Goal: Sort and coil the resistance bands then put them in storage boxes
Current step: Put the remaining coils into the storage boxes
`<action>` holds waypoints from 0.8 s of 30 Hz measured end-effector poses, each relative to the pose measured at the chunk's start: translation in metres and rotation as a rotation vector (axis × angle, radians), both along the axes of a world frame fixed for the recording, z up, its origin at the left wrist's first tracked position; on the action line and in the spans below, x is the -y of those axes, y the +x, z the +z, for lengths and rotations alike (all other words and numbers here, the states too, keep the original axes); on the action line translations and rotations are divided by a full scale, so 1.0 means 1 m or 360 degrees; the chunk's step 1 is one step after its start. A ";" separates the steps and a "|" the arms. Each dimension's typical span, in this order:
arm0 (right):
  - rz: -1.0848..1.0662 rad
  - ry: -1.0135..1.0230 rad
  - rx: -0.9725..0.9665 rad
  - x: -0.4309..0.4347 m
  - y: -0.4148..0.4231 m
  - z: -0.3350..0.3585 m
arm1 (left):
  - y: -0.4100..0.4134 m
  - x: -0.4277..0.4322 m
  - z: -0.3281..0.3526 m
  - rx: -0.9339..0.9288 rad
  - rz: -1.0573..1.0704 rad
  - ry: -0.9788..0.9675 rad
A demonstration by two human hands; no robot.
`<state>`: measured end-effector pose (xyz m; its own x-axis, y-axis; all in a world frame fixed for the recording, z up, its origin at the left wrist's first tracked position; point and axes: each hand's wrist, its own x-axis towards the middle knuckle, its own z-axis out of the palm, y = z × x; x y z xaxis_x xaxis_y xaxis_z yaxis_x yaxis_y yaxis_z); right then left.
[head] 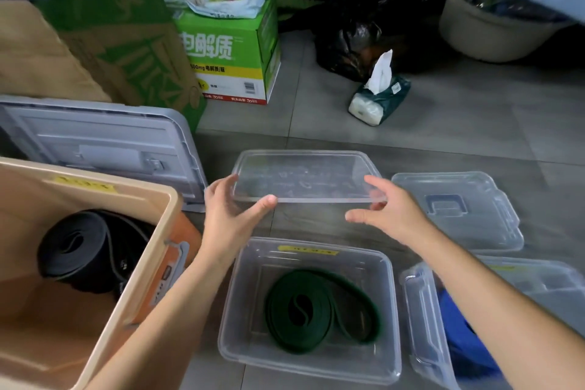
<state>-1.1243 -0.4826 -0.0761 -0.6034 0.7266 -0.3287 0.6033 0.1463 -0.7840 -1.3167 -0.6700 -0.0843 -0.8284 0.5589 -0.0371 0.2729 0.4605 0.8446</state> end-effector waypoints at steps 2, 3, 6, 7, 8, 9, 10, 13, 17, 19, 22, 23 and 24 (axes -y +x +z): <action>0.0071 0.0358 0.0005 -0.002 0.018 0.015 | -0.001 0.015 0.009 -0.0137 -0.0052 0.0038; 0.0028 0.0508 -0.0066 -0.001 0.025 0.023 | -0.001 0.021 0.013 -0.0165 -0.0046 0.0060; -0.0116 0.0613 -0.0312 0.003 0.038 0.043 | 0.004 0.035 0.019 -0.0258 -0.0030 0.0160; -0.0123 0.0583 -0.0351 0.005 0.041 0.046 | 0.009 0.040 0.021 -0.0255 -0.0035 0.0179; -0.0134 0.0530 -0.0373 0.007 0.043 0.050 | 0.013 0.045 0.024 -0.0193 -0.0051 0.0219; -0.0137 0.0452 -0.0353 0.010 0.044 0.054 | 0.018 0.049 0.027 -0.0093 -0.0078 0.0277; -0.0138 0.0344 -0.0319 0.012 0.047 0.059 | 0.023 0.052 0.028 -0.0008 -0.0096 0.0315; -0.0211 -0.0048 -0.0157 0.020 0.054 0.065 | 0.033 0.065 0.030 0.0195 -0.0067 0.0264; 0.0112 0.0302 0.0648 0.046 0.062 0.049 | 0.044 0.084 0.012 0.0357 0.0033 -0.0104; 0.0335 0.0491 0.0906 0.062 0.061 0.038 | 0.052 0.097 -0.002 0.0262 0.0013 -0.0356; 0.0417 0.0634 0.1093 0.073 0.056 0.027 | 0.066 0.115 -0.017 0.0170 -0.0106 -0.0529; 0.0422 0.0662 0.1145 0.075 0.054 0.025 | 0.069 0.118 -0.019 0.0150 -0.0145 -0.0526; 0.0452 0.0675 0.1196 0.079 0.052 0.024 | 0.071 0.120 -0.021 0.0123 -0.0187 -0.0530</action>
